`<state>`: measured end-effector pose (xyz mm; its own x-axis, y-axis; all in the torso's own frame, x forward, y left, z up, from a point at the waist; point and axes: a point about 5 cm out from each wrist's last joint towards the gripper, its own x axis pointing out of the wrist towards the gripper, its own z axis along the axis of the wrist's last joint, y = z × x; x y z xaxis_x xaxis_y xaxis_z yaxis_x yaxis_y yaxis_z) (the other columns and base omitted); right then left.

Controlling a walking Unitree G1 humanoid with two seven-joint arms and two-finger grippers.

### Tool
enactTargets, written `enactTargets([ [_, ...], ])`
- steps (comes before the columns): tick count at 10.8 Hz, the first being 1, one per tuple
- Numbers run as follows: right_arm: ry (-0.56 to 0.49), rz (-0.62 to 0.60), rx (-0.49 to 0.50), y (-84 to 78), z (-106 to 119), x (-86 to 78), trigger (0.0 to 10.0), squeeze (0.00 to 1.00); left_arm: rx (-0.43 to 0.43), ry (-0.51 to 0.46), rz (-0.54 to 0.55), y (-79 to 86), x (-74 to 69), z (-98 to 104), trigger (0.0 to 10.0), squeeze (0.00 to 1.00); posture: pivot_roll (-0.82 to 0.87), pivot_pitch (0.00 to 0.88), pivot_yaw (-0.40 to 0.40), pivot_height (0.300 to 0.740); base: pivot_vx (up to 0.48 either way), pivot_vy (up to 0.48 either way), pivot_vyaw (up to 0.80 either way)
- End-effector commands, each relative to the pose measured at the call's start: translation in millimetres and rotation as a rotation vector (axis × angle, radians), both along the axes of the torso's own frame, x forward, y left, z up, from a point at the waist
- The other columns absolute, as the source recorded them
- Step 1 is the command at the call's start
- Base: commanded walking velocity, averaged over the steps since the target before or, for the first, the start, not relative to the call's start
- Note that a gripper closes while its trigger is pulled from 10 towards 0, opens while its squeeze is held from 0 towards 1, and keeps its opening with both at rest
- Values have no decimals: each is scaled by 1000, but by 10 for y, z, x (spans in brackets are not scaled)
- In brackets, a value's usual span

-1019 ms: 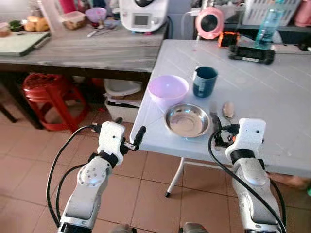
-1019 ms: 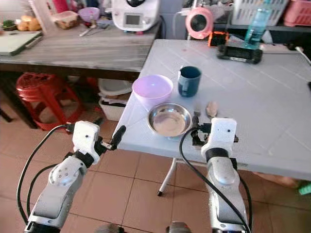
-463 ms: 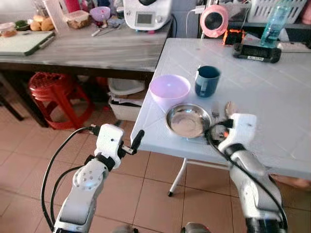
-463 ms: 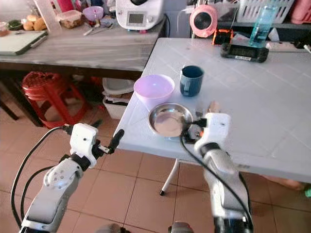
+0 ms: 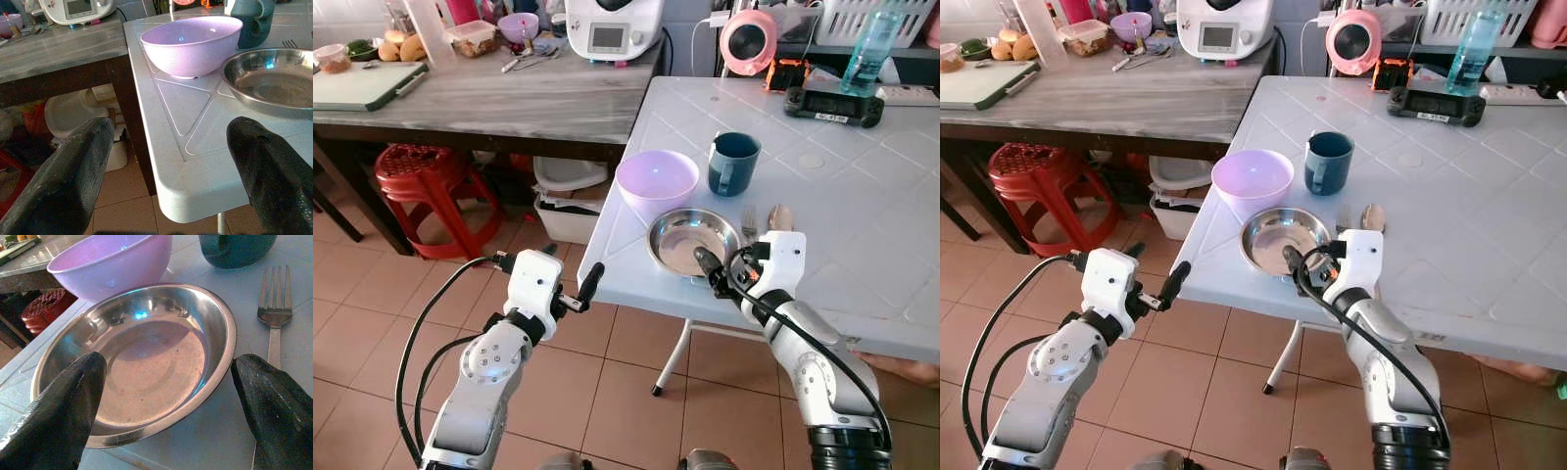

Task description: Setting the table

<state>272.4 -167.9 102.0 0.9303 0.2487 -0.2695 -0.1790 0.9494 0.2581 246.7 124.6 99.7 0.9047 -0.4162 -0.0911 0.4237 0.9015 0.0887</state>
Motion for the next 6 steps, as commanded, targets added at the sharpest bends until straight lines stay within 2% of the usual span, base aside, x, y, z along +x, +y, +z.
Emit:
enactTargets([
  [1, 10, 8, 23, 8, 6, 25, 10000, 0, 15, -8, 0, 14, -8, 32, 10000, 0, -4, 0, 88, 740, 0, 0, 0],
  [3, 39, 16, 45, -1, -14, 54, 10000, 0, 15, -6, -6, 13, -5, 37, 10000, 0, -3, 0, 92, 740, 0, 0, 0],
  [4, 62, 29, 81, 20, -39, 51, 8745, 0, 17, -6, -7, 17, -5, 39, 10000, 0, -1, 0, 93, 740, 0, 0, 0],
  [5, 67, 40, 95, 32, -46, 63, 510, 0, 18, -6, -8, 20, -5, 42, 10000, 0, 2, 0, 93, 740, 0, 0, 0],
  [6, 71, 42, 123, 40, -43, 104, 0, 0, 19, -6, -10, 21, -4, 45, 10000, 0, 7, 0, 95, 740, 0, 0, 0],
])
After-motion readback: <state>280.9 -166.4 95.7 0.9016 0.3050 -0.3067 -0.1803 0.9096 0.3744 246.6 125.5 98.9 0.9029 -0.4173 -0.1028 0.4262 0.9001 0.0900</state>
